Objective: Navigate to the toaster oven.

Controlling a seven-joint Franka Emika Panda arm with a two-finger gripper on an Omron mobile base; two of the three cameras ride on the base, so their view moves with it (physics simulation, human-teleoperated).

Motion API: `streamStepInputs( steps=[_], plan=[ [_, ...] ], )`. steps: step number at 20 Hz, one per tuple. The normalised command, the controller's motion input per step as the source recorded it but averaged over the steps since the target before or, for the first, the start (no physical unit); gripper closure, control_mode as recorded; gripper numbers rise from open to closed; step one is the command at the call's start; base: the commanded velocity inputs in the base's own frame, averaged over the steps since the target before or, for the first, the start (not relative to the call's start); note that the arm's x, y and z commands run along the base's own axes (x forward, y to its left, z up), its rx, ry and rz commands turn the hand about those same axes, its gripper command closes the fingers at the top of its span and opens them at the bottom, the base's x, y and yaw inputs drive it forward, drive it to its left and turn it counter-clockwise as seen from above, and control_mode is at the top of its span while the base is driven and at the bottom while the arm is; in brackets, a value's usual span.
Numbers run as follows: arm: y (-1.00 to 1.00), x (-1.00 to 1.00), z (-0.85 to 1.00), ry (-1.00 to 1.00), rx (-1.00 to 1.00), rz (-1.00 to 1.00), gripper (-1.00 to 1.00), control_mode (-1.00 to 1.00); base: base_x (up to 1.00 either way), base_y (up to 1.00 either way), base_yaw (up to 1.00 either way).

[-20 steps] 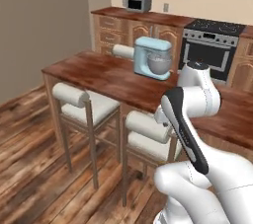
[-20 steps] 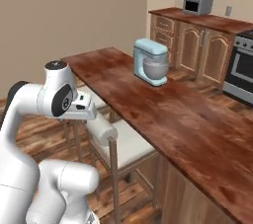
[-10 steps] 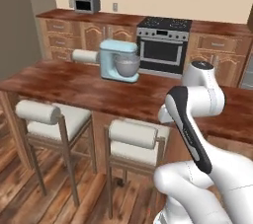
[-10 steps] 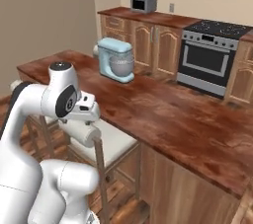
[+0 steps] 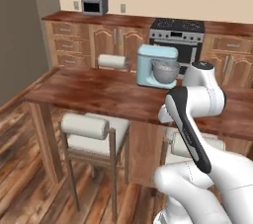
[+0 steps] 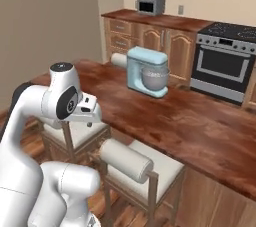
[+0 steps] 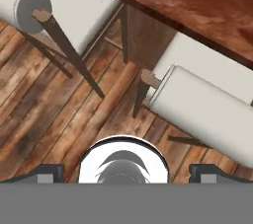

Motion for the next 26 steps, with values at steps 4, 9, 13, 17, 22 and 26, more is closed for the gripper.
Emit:
streamStepInputs(
  steps=[4,9,13,17,22,26],
  plan=[
    [0.0,0.0,0.0,0.0,0.0,0.0,-1.0,1.0,0.48,1.0,-0.13],
    [0.0,0.0,0.0,0.0,0.0,0.0,-1.0,1.0,0.4,1.0,-0.09],
    [0.0,0.0,0.0,0.0,0.0,0.0,-1.0,1.0,0.11,1.0,-0.1],
    [0.0,0.0,0.0,0.0,0.0,0.0,-1.0,1.0,0.1,1.0,-0.07],
    [0.0,0.0,0.0,0.0,0.0,0.0,-1.0,1.0,0.13,1.0,-0.04],
    [0.0,0.0,0.0,0.0,0.0,0.0,-1.0,1.0,0.18,1.0,-0.04]
  ],
)
